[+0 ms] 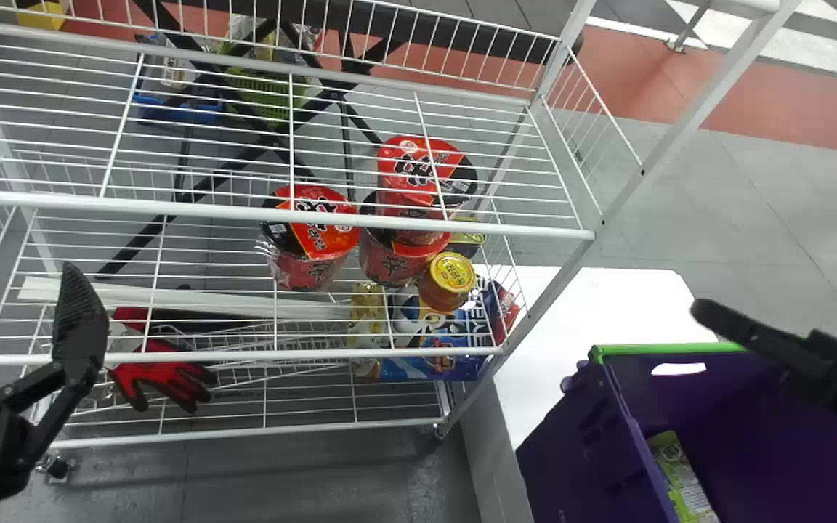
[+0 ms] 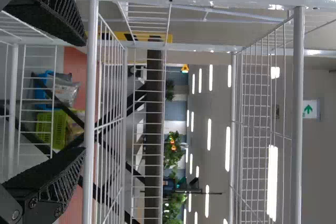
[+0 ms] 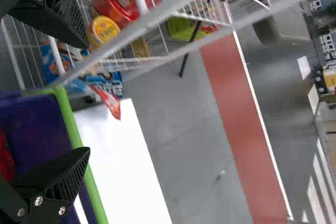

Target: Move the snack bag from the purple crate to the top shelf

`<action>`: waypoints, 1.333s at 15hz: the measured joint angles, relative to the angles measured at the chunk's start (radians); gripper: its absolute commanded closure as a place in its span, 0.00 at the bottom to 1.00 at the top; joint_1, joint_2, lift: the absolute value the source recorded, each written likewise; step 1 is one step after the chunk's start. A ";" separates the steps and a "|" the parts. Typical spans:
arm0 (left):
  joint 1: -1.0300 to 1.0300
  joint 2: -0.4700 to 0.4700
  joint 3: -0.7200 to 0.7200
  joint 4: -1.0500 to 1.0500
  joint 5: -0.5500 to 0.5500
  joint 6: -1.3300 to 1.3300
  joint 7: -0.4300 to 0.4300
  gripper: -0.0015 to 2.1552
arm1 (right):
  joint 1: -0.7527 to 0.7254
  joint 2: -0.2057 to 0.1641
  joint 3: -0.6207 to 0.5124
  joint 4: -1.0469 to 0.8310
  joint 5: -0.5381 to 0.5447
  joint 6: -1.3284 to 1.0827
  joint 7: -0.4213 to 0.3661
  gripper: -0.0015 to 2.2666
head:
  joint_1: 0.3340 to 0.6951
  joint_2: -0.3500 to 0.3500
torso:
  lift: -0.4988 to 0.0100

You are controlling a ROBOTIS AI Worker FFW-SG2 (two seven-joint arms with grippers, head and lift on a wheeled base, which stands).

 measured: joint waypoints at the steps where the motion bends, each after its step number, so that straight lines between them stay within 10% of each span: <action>1: 0.004 0.000 -0.003 -0.004 -0.008 0.004 0.009 0.05 | -0.022 -0.048 -0.025 0.053 0.017 0.000 0.074 0.05 | 1.00 0.00 | 0.08; 8: 0.011 -0.006 -0.016 -0.016 -0.034 0.054 0.027 0.05 | -0.048 -0.299 -0.012 0.446 0.312 0.000 0.562 0.09 | 1.00 0.00 | 0.08; 15: -0.017 -0.012 -0.035 -0.029 -0.027 0.239 0.080 0.05 | -0.029 -0.436 0.076 0.736 0.438 0.000 0.562 0.10 | 1.00 0.00 | 0.08; 20: -0.012 -0.006 -0.038 -0.042 -0.016 0.223 0.078 0.05 | -0.038 -0.444 0.196 0.959 0.506 -0.149 0.562 0.10 | 1.00 0.00 | 0.08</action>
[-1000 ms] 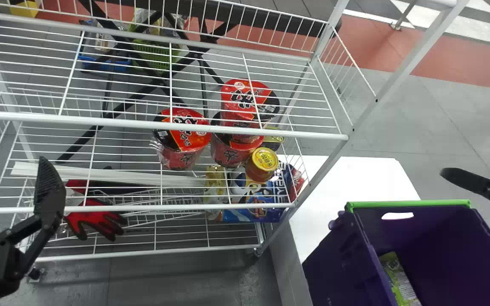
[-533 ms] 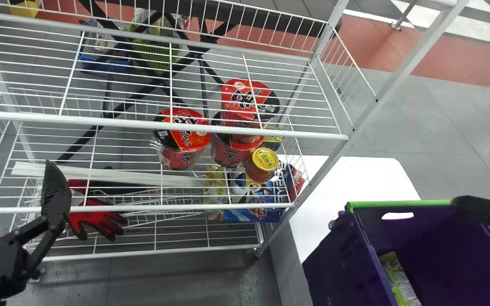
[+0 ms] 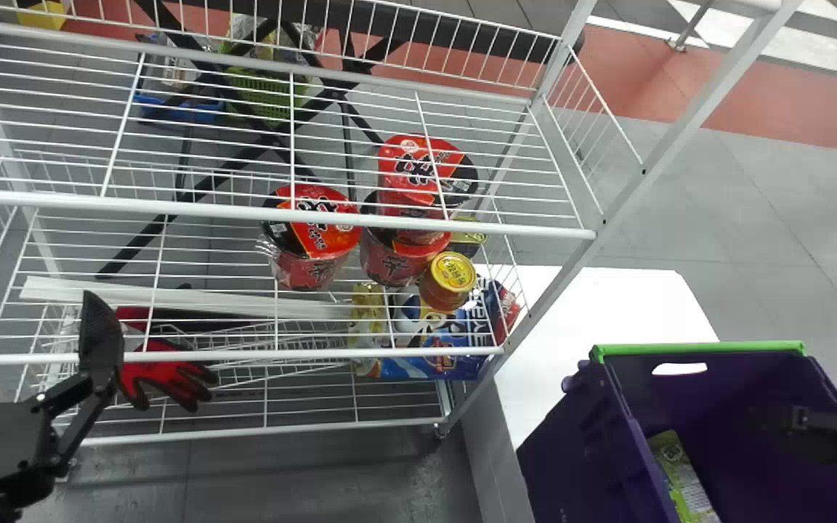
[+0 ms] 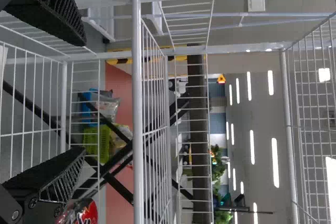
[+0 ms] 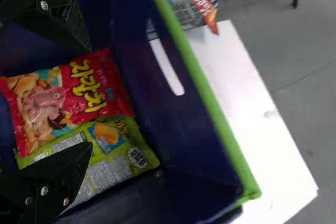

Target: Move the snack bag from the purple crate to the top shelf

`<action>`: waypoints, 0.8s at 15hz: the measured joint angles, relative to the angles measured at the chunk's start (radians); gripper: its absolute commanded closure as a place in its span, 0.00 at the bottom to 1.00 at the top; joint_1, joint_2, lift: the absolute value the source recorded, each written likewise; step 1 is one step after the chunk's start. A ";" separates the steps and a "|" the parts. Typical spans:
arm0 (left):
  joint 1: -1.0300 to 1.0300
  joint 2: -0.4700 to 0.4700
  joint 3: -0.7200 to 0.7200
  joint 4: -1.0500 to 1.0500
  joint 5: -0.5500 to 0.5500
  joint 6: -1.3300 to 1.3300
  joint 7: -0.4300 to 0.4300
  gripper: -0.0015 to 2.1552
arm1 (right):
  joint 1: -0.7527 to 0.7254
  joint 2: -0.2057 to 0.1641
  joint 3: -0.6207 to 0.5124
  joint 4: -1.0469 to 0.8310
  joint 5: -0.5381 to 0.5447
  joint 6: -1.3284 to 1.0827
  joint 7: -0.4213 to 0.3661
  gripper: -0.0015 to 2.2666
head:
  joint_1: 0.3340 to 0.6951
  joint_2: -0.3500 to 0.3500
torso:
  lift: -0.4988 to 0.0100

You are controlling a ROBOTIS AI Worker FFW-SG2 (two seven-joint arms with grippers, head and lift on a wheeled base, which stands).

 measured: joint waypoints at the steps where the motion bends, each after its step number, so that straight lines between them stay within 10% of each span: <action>1: 0.006 0.004 0.000 -0.010 0.006 -0.012 -0.004 0.05 | -0.002 0.000 0.020 0.047 0.007 -0.048 0.000 0.09 | 1.00 0.00 | 0.08; 12: 0.029 0.012 -0.003 -0.056 0.012 -0.030 -0.025 0.05 | 0.001 0.036 0.224 0.323 0.116 -0.516 0.000 0.00 | 1.00 0.00 | 0.08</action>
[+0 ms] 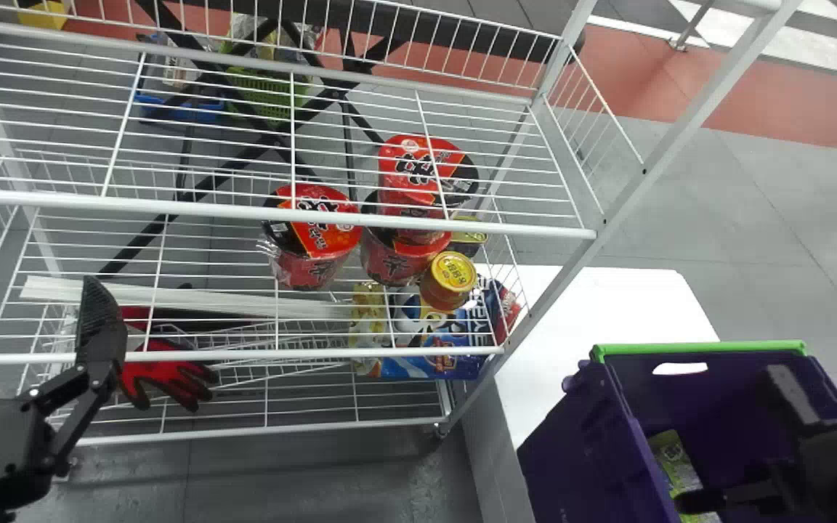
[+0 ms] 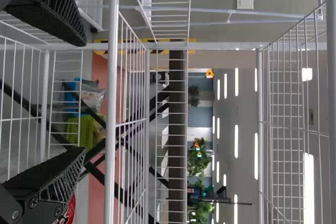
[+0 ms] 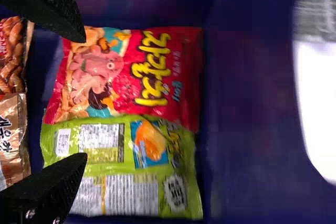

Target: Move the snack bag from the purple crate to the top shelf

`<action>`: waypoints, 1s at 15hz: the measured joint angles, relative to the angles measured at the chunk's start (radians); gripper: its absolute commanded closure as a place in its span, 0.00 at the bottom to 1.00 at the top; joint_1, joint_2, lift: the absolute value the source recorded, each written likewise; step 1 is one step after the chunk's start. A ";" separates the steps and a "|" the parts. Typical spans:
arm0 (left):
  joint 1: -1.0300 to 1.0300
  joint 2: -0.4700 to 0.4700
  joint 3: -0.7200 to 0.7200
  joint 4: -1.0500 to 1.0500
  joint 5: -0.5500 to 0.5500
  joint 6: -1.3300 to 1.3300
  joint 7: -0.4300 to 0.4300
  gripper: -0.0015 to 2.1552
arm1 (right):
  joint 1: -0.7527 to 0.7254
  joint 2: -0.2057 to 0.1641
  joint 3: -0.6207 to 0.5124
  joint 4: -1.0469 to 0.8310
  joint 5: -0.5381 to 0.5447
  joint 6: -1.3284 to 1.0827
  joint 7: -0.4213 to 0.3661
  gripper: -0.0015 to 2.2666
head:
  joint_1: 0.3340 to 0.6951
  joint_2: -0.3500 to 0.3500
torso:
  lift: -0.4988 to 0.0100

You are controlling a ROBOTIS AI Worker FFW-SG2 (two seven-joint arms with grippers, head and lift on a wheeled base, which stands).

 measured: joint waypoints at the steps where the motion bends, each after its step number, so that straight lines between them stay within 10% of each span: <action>1: 0.000 0.000 -0.001 0.000 0.000 0.000 0.000 0.05 | 0.005 0.012 0.003 0.012 0.006 -0.023 0.000 0.00 | 1.00 0.00 | 0.08; 15: 0.008 0.022 -0.015 0.017 0.020 -0.040 -0.003 0.05 | 0.120 0.117 -0.119 0.090 -0.068 -0.196 0.000 0.02 | 1.00 0.00 | 0.08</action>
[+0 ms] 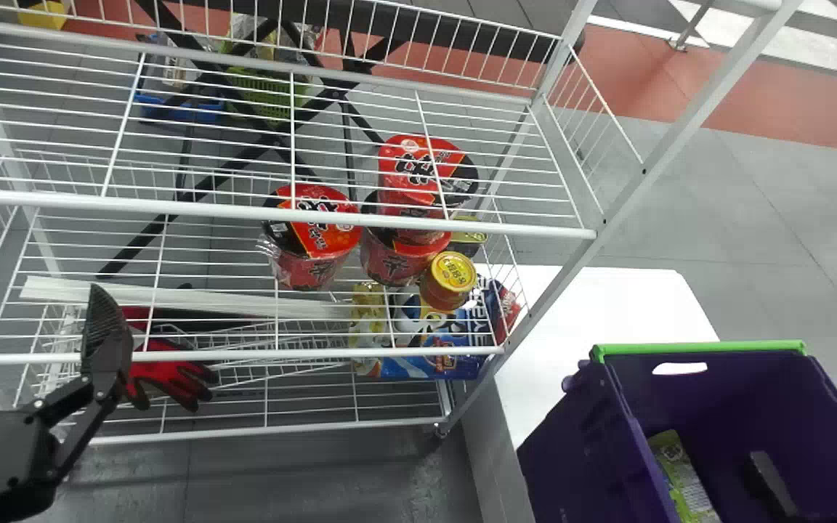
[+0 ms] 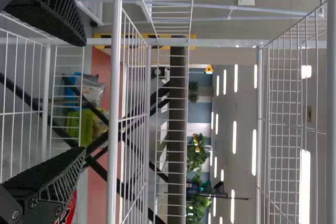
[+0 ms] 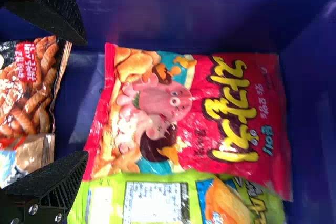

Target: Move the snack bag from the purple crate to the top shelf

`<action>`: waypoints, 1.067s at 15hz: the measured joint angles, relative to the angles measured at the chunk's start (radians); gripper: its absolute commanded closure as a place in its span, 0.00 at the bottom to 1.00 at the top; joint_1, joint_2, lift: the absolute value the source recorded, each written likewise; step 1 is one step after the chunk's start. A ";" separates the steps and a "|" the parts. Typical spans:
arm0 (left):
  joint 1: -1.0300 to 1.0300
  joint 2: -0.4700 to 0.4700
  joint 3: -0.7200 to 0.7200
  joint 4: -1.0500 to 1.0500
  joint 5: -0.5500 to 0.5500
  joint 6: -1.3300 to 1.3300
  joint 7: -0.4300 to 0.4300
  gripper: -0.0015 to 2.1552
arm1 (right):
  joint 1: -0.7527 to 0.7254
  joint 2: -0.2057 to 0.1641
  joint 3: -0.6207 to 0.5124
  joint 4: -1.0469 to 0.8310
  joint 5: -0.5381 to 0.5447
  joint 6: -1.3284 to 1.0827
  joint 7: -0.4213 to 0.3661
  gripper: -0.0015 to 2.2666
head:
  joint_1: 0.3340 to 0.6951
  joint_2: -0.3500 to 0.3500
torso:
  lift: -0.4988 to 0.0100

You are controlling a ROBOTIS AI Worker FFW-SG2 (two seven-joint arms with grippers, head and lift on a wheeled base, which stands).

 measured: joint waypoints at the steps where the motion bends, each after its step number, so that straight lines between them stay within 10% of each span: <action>1: -0.001 0.000 -0.004 0.001 -0.002 0.000 0.001 0.05 | 0.001 0.007 -0.002 0.000 -0.006 -0.006 0.003 0.02 | 1.00 0.00 | 0.08; 16: 0.022 0.013 -0.001 -0.012 -0.003 -0.032 0.015 0.05 | -0.033 0.085 0.003 0.008 -0.030 -0.023 -0.254 0.02 | 1.00 0.00 | 0.08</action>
